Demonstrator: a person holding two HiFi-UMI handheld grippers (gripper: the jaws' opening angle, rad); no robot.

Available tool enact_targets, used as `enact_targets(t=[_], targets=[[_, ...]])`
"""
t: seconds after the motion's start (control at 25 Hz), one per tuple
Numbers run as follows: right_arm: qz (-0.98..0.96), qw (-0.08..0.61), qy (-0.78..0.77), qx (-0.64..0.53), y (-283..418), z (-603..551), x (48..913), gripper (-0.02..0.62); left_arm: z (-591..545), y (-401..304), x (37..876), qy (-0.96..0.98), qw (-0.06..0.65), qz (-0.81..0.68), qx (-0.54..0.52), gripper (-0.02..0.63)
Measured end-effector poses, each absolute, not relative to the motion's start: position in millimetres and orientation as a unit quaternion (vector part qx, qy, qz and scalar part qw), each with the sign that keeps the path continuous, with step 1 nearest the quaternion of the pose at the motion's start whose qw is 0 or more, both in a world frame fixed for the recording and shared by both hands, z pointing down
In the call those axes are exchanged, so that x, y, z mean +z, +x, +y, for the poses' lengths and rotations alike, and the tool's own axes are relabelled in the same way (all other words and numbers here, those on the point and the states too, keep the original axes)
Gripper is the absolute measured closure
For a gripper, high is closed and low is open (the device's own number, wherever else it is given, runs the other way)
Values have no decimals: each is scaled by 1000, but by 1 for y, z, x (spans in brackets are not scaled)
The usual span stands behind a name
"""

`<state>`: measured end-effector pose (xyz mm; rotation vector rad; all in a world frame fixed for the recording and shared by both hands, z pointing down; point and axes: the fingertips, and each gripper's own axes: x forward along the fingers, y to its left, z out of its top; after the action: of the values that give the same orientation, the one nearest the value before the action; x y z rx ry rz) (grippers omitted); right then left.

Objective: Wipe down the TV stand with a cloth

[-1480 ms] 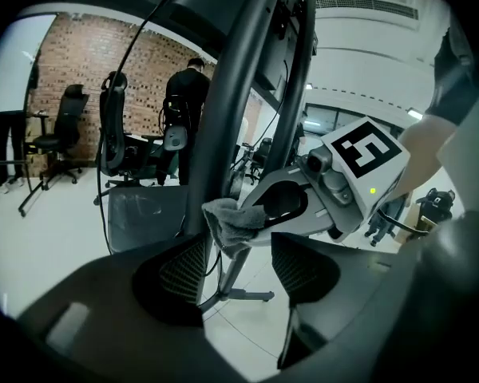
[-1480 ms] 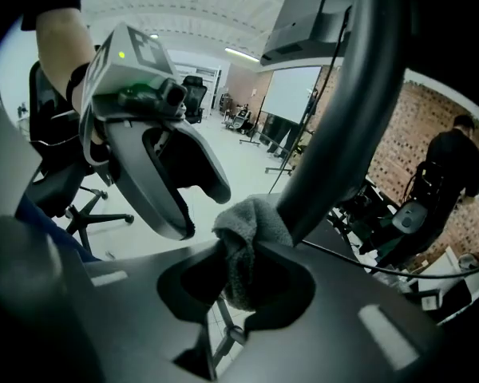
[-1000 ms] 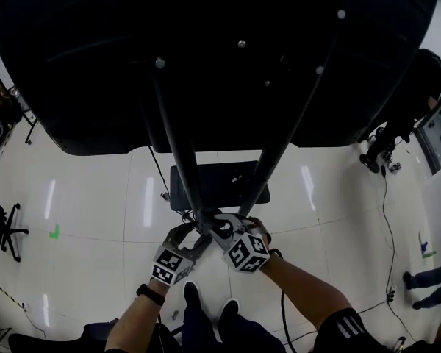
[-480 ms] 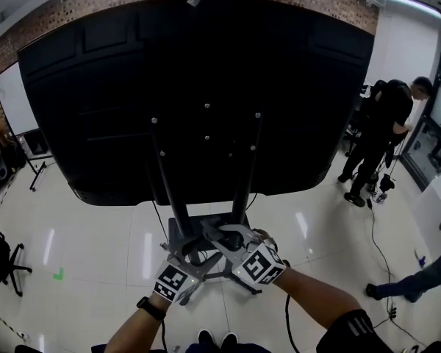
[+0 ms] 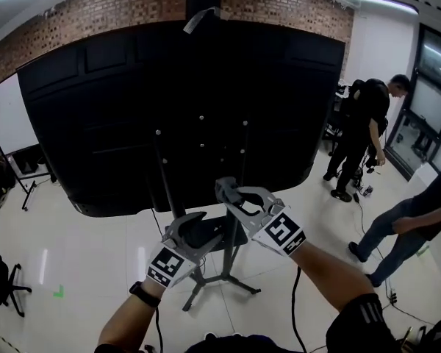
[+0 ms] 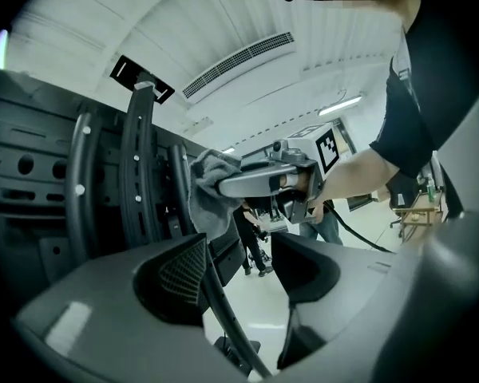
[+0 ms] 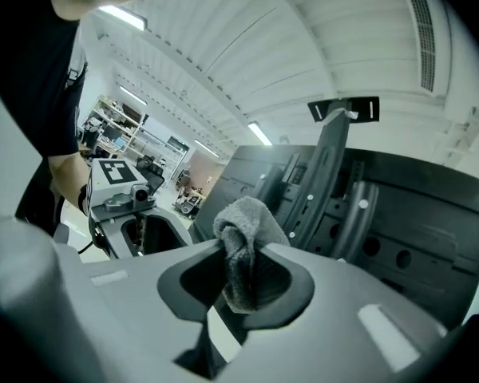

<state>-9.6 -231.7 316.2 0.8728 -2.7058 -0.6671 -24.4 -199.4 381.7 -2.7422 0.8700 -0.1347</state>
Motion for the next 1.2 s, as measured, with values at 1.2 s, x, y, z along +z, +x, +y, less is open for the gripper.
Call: enact_targets(t=[1.2], targets=[[-920,80,266,-278,55,-349,157,544,-287,67,236,-925,176,337,-10,331]])
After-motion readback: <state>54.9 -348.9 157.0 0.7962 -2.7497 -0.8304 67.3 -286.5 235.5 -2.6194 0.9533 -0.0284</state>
